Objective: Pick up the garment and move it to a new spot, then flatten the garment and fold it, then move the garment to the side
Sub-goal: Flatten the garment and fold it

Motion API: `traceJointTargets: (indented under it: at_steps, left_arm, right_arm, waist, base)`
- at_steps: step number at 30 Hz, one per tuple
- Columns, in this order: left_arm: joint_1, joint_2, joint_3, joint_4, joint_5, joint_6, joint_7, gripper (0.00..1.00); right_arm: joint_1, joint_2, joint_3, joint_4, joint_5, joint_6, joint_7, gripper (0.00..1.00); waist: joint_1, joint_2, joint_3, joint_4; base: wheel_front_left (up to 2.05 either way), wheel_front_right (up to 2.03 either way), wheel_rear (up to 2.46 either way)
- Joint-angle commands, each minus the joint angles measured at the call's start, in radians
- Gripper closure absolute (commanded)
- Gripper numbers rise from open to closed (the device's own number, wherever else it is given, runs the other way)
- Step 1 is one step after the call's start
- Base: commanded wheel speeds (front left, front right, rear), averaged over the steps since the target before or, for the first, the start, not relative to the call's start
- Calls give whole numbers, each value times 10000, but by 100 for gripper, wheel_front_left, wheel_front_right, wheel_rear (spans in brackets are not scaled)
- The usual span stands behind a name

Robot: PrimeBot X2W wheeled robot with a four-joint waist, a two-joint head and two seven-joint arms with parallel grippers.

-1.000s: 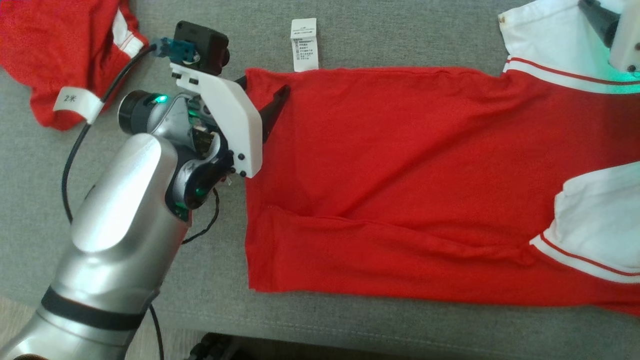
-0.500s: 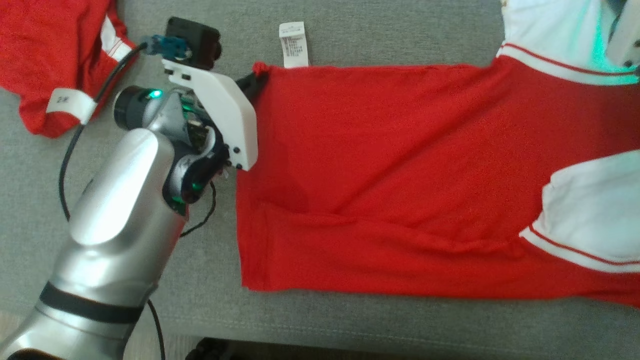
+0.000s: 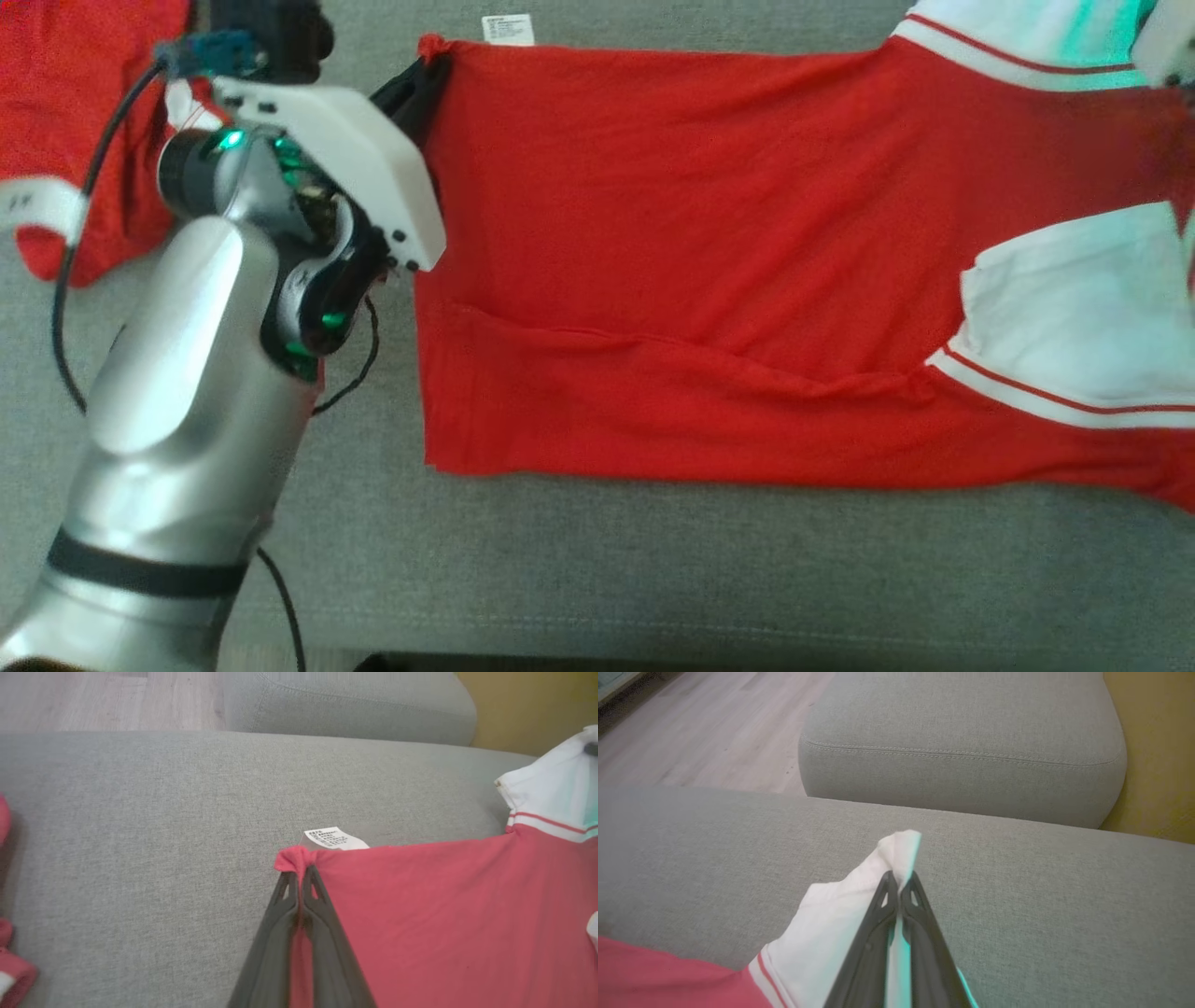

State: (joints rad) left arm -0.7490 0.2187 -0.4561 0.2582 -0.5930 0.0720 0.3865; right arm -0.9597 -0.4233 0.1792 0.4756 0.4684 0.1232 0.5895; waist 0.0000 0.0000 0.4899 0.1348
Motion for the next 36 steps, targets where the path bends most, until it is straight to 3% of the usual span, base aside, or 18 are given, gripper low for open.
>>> traceJointTargets:
  at_steps: [1, 5, 12, 17, 24, 36]
  left_arm:
    - [101, 438, 545, -503, -56, 98, -196, 100]
    - [934, 517, 814, -1269, -288, 275, -559, 100]
    - [2454, 837, 1123, -2777, -504, 625, -815, 100]
    - [3431, 1033, 1156, -3678, -571, 767, -904, 100]
    - [4724, 1233, 1104, -4446, -687, 944, -934, 100]
    - [5217, 1499, 1207, -4706, -701, 1012, -1041, 100]
  right_arm:
    - [339, -247, 156, -624, 227, 75, -61, 100]
    - [1245, -800, 443, -1686, 939, 75, 130, 100]
    - [3686, -1659, -22, -4067, 1799, 75, 736, 100]
    - [5397, -1532, -622, -5339, 1838, 75, 1057, 100]
    - [7059, -988, -1273, -6225, 1668, 75, 1375, 100]
    - [7456, -530, -1680, -6562, 1377, 75, 1646, 100]
  waist:
    - [0, 0, -114, -119]
    - [0, 0, -327, -283]
    - [0, 0, -672, -515]
    - [0, 0, -936, -746]
    - [0, 0, -1189, -997]
    - [0, 0, -1316, -1072]
  base:
    - [0, 0, 0]
    - [0, 0, 0]
    - [0, 0, 0]
    - [0, 0, 0]
    - [0, 0, 0]
    - [0, 0, 0]
